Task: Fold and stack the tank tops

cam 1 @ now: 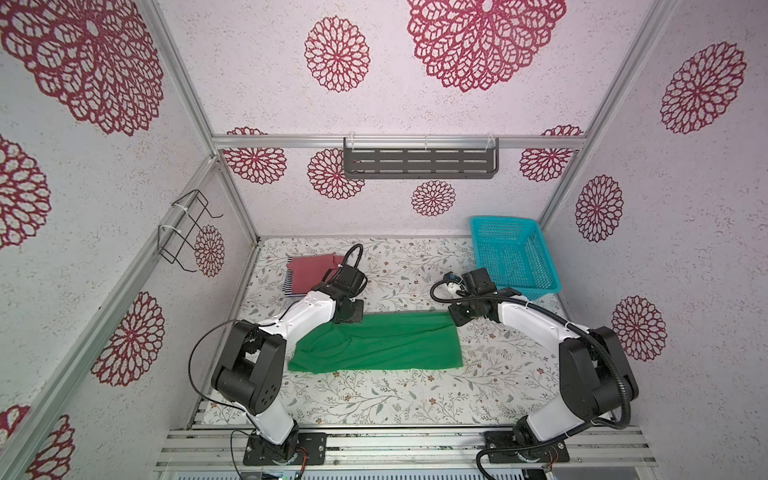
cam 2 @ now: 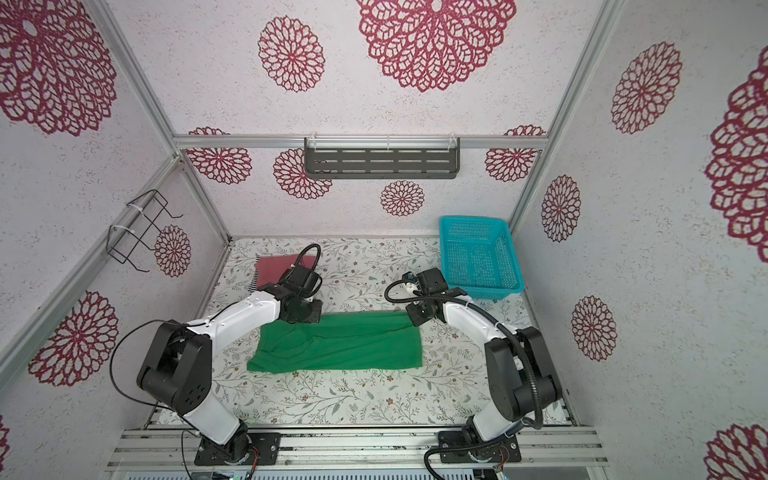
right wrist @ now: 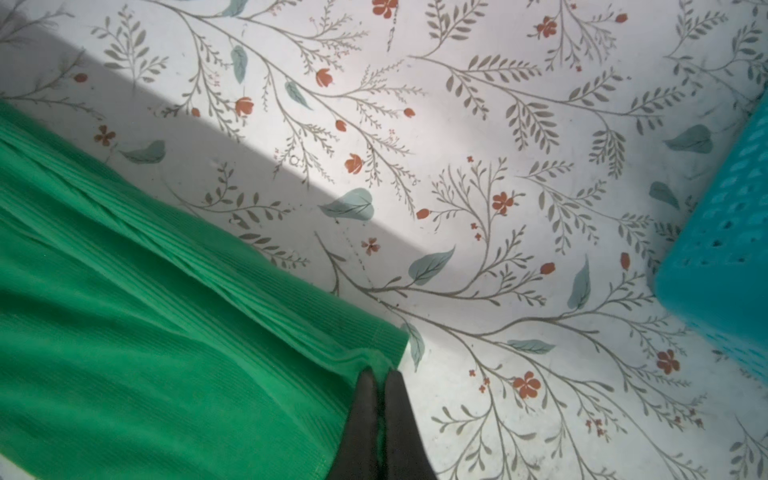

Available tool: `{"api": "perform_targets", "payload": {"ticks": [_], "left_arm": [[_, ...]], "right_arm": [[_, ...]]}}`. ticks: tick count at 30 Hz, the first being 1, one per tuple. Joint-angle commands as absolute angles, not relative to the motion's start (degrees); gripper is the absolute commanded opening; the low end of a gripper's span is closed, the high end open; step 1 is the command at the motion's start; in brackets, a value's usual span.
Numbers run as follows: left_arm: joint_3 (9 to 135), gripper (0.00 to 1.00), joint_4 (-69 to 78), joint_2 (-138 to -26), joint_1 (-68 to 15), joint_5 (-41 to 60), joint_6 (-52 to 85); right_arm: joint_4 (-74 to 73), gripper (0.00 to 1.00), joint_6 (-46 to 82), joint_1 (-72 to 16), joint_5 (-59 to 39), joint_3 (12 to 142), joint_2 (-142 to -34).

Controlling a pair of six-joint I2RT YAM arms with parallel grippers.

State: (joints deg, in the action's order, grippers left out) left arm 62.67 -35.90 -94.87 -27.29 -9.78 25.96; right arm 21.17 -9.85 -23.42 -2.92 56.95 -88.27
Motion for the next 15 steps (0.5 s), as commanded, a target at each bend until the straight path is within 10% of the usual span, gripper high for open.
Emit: {"api": "perform_targets", "payload": {"ticks": [1, 12, 15], "left_arm": [[58.10, 0.00, -35.12, -89.88, -30.16, -14.78, 35.44], [39.37, 0.00, -27.66, -79.83, -38.18, -17.69, 56.96], [37.05, 0.43, -27.60, -77.89, -38.41, -17.77, 59.97]], "right_arm": [[21.38, 0.00, -8.92, -25.52, 0.98, 54.02, -82.84], [16.73, 0.01, 3.51, -28.35, 0.43, 37.41, -69.86], [17.52, 0.38, 4.96, -28.87, 1.18, 35.96, -65.67]]}}
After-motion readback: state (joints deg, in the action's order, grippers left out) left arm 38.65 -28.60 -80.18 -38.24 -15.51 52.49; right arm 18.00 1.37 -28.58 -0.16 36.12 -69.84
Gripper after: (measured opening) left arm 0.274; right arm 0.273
